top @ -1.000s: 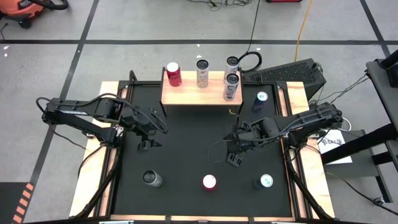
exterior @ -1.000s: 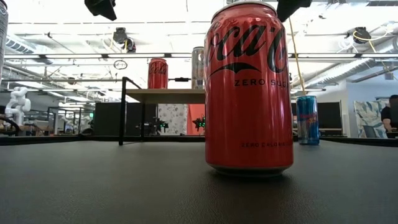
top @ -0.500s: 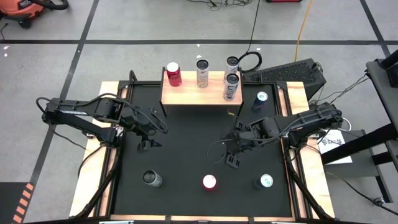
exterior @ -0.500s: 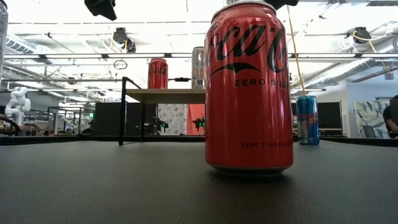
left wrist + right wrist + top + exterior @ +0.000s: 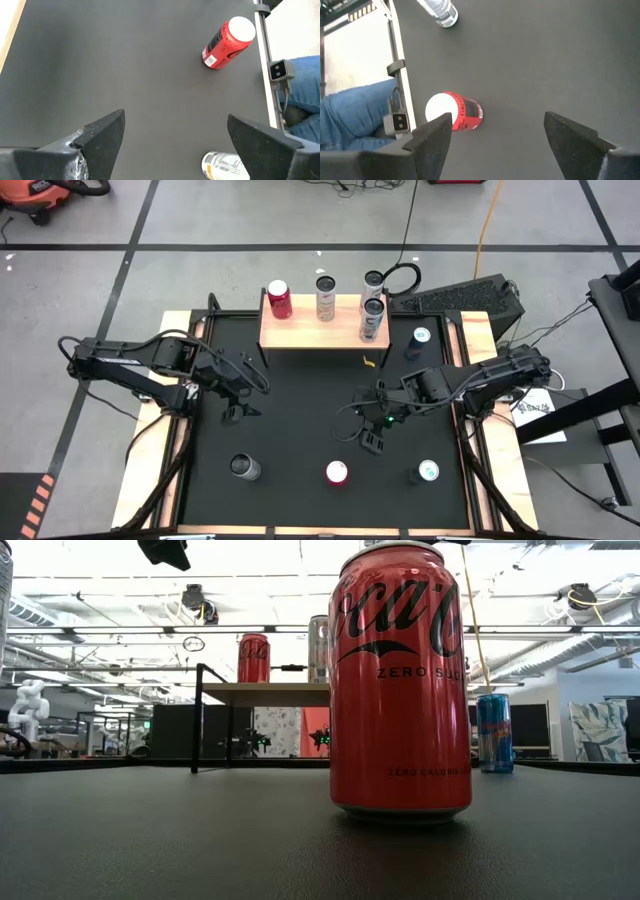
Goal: Place canned beverage on shelf
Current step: Put the red soda can on the shelf aligned with the other red soda can
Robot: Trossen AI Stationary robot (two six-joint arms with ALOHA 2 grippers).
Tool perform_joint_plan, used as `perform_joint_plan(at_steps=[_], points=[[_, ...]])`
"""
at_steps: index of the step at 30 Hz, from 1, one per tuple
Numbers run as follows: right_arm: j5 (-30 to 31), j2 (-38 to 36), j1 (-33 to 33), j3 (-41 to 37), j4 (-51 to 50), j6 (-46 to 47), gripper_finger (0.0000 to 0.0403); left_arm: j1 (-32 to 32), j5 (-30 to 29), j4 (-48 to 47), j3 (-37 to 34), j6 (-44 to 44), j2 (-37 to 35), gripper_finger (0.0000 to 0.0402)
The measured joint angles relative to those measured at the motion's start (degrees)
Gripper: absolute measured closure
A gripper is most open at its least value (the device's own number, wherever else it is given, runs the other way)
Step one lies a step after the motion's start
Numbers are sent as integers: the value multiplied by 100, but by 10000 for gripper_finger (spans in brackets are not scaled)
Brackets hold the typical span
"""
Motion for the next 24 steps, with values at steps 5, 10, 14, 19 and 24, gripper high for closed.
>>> perform_joint_plan(at_steps=[5, 10, 14, 19, 24], points=[[9, 0, 0, 0, 179, 118, 103, 0, 0, 132, 1, 2, 0, 47], [18, 0, -2, 0, 653, -6, 103, 0, 0, 114, 1, 2, 0, 47], [3, 0, -2, 0, 761, 33, 103, 0, 0, 111, 1, -18, 0, 47], [25, 0, -2, 0, 766, -97, 103, 0, -2, 107, 1, -412, 0, 47], [20, 0, -2, 0, 766, -175, 103, 0, -2, 107, 1, -417, 0, 47]])
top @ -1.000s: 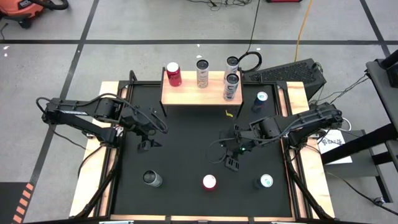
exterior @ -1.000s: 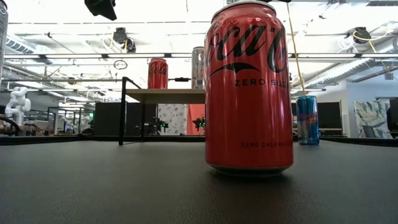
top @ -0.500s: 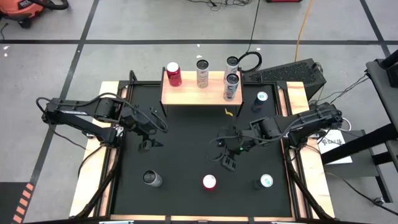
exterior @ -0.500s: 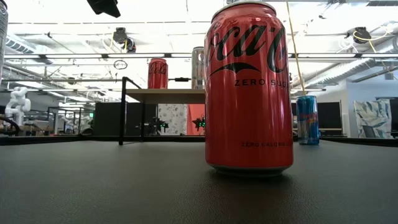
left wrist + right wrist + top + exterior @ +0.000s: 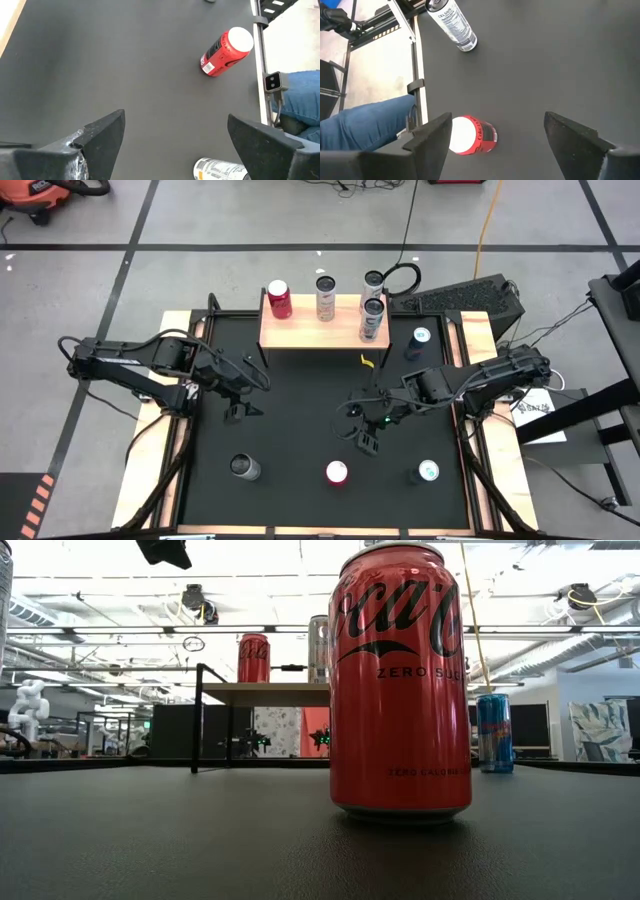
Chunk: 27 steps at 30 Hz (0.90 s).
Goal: Place canned beverage on shelf
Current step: Put the red soda can on the shelf aligned with the other red soda can
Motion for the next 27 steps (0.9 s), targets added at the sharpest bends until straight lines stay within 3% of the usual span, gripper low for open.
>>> perform_joint_plan(at_steps=[21, 27], points=[[34, 487, 256, -4, -16, 323, 103, 0, 0, 0, -2, 0, 0, 47], [574, 465, 414, 9, 11, 423, 103, 0, 0, 0, -1, 0, 0, 47]])
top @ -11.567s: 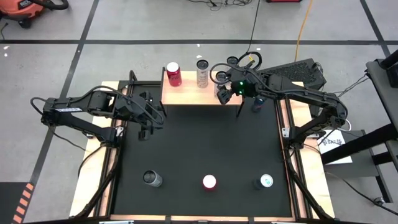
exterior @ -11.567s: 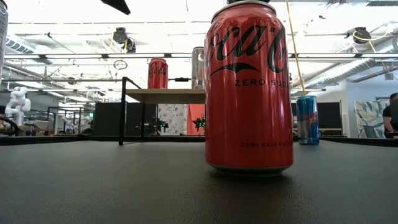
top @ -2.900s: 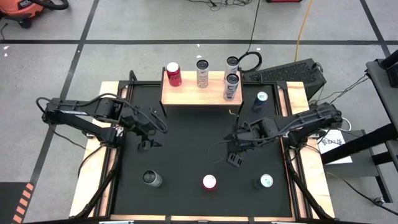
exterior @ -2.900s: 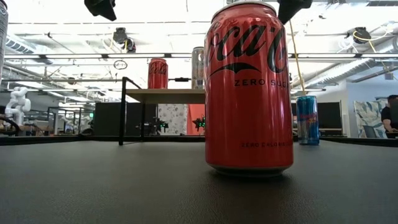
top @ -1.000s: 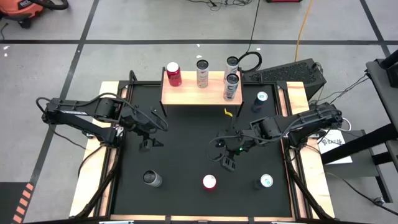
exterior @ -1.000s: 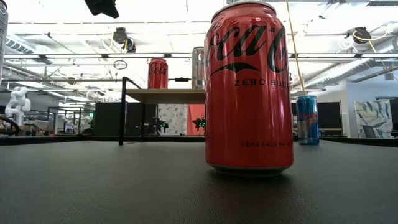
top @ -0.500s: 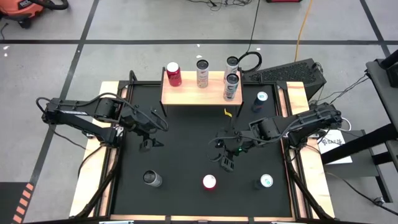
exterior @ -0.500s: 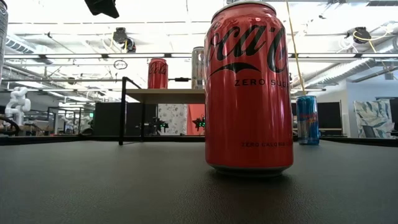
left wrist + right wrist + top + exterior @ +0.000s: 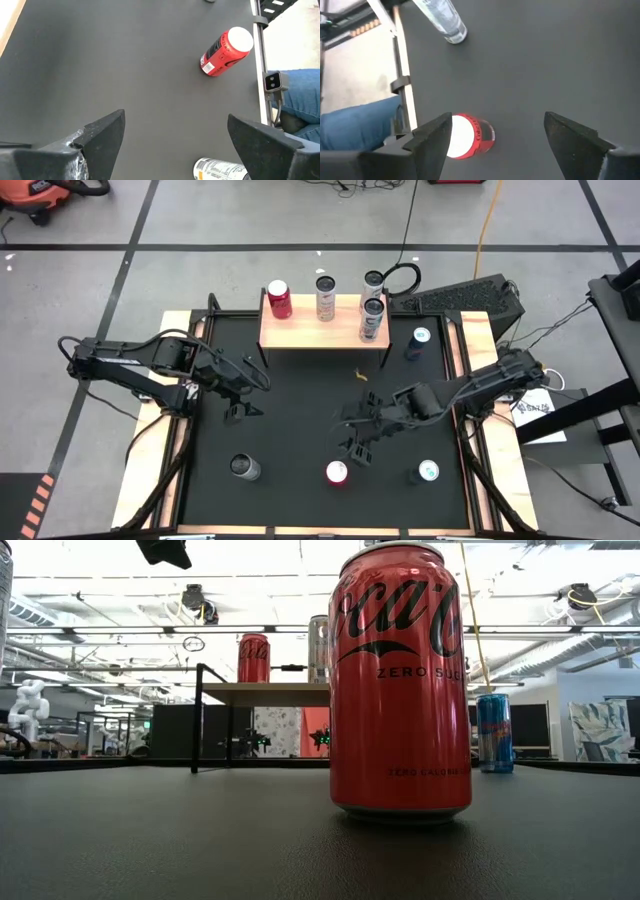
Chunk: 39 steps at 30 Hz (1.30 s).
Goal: Place canned beverage on shelf
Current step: Put the red soda can on the shelf aligned with the other red soda can
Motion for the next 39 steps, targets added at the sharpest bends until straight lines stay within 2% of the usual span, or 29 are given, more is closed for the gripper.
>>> perform_joint_plan(at_steps=[12, 28, 32, 36, 39], points=[[36, 417, 366, -11, -99, 521, 103, 0, 0, -2, -1, 0, 0, 47], [36, 403, 375, -11, 125, 230, 103, 0, 0, 0, -1, 0, 0, 47], [14, 403, 375, -11, 295, -176, 102, 0, 0, 0, -1, 1, 0, 47], [-139, 403, 375, -11, 291, -213, 89, 1, 0, 0, -1, 2, 0, 47], [-136, 403, 375, -11, 266, -136, 64, 0, 0, 0, -1, 2, 0, 47]])
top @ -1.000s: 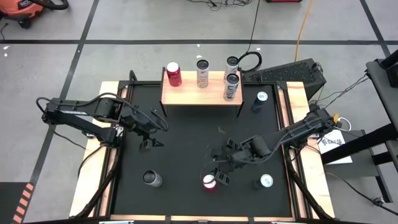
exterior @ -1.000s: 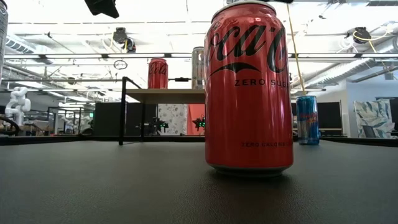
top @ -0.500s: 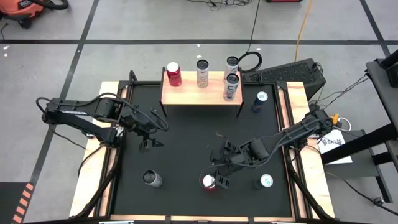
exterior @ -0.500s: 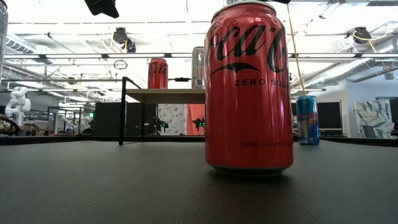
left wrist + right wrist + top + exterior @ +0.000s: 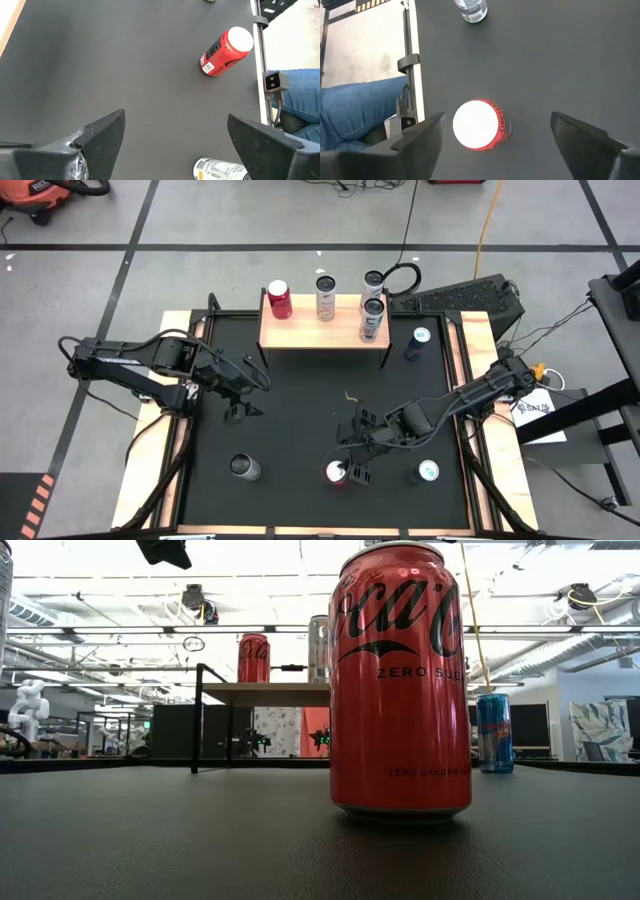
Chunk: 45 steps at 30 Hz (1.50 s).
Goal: Place canned beverage on shelf
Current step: Put the red soda can on the shelf aligned with the other red soda can
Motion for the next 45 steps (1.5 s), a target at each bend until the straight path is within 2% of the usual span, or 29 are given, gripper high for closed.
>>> perform_joint_plan(at_steps=[5, 9, 17, 22, 45], points=[[6, 0, 0, 0, -28, 12, 19, 0, 0, 0, 0, 0, 0, 47], [10, 0, 0, 0, -28, 14, 4, 0, 0, 0, 0, 0, 0, 47], [-42, 249, 64, 2, -43, 265, 3, 0, 0, 0, 0, -2, 0, 47], [-593, 492, 96, 2, -28, 300, 3, 1, 0, 0, 0, 0, 0, 47], [-596, 1262, 188, 2, 361, 278, 3, 0, 0, -1, 0, -1, 0, 47]])
